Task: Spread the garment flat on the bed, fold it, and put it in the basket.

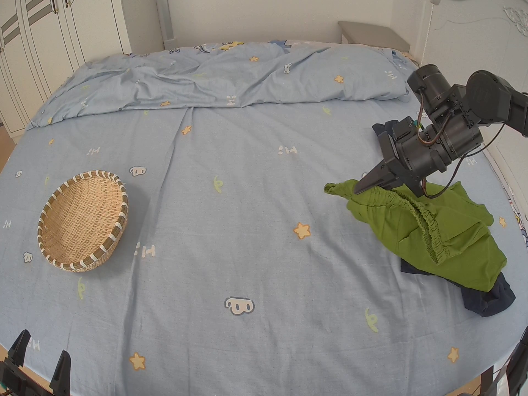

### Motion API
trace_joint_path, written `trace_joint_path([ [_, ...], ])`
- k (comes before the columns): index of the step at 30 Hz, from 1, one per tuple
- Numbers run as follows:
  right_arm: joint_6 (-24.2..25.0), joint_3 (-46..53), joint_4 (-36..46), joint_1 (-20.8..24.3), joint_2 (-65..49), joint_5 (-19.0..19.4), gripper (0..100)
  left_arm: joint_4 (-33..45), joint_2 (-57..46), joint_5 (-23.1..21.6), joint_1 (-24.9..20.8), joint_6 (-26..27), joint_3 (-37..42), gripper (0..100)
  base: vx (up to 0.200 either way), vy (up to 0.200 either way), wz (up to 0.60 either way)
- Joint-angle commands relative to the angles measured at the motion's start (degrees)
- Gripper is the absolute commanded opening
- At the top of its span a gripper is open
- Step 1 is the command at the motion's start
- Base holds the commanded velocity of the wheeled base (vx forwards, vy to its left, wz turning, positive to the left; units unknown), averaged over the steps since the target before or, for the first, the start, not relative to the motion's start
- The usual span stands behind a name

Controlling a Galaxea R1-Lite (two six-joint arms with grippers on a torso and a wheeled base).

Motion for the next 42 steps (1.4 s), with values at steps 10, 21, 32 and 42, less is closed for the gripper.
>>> trace_joint_path([
  [10,17.2,0.0,-17.9,20.9,-0.8,-9.4,0,0.0,-0.8,0.0,0.0,0.0,1.0,100,0.0,0.0,0.0],
  [21,17.3,0.0,-19.6,26.6,7.4,-15.2,0,0.0,-0.8,0.0,0.0,0.0,1.0,100,0.0,0.0,0.0],
  [32,16.7,0.0,-19.3,29.1,10.5,-15.2,100,0.0,-0.8,0.0,0.0,0.0,1.0,100,0.0,0.0,0.0],
  [42,16.6,0.0,-11.2,19.7,-3.1,-14.5,100,0.0,-0.8,0.0,0.0,0.1,1.0,100,0.0,0.0,0.0],
])
